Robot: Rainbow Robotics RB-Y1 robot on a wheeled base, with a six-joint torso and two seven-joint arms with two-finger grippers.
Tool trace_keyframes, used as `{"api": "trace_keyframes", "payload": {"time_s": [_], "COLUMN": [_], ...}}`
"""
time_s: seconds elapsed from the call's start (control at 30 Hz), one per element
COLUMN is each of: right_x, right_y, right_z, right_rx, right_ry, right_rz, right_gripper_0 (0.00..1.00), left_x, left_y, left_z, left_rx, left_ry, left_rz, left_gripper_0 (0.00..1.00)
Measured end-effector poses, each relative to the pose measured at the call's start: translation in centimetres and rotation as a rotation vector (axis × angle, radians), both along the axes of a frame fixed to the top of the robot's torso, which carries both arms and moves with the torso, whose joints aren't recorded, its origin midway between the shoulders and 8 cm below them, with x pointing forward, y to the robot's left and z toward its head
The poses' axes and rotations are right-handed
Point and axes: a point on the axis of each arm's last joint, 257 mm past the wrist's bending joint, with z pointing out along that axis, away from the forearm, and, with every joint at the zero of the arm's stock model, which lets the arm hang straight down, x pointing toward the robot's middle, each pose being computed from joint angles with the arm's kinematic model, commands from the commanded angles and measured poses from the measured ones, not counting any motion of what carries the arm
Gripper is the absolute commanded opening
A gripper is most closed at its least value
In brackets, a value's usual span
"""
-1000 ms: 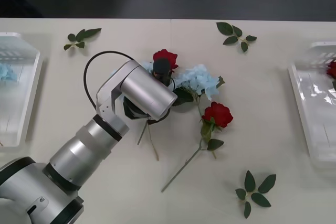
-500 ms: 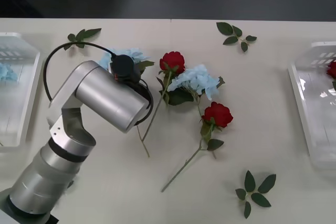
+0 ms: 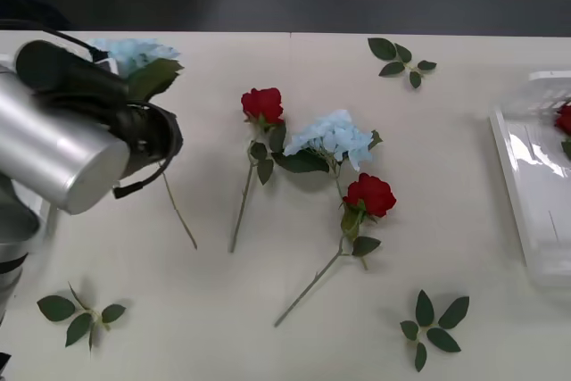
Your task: Put the red flowers into the right box and the blue flowers into the left box
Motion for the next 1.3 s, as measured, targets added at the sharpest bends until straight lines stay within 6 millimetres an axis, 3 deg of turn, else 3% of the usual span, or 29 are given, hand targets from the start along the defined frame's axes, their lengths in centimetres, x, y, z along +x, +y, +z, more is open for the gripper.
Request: {"api": "trace_keyframes", "payload": {"time_s": [0.13,0.3,0.5,0.63,0.97,1.3], "right_x": [0.0,0.0,0.8,1.4,1.0,-1.3], "right_y": [0.1,1.1,3.7,5.4,12.6,23.5], "right_z": [-0.2,-0.7,-0.8,0.2,2.0,2.0], "right_rx": [0.001,0.045,0.178,0.273,0.403,0.582], "right_ry": [0.005,0.008,-0.029,-0.064,-0.038,-0.016], "right_rz": [0.003,0.012,0.035,0.045,0.169,0.208], "right_gripper_0": [0.99,0.98,0.98,0.98,0.99,0.99], "left_x": [-1.4,-3.2,-4.7,-4.7,-1.8,-0.4], "left_y": [4.3,10.9,17.7,21.7,29.0,37.8], "left_z": [2.1,3.2,5.1,4.8,1.7,1.0], "left_rx": [-0.081,-0.024,0.000,0.065,0.103,0.253], "left_ry": [-0.047,-0.071,-0.108,-0.105,-0.123,-0.137], "left_rz": [0.078,0.085,0.142,0.135,0.167,0.172], "left_gripper_0": [0.00,0.00,0.00,0.00,0.00,0.00]}}
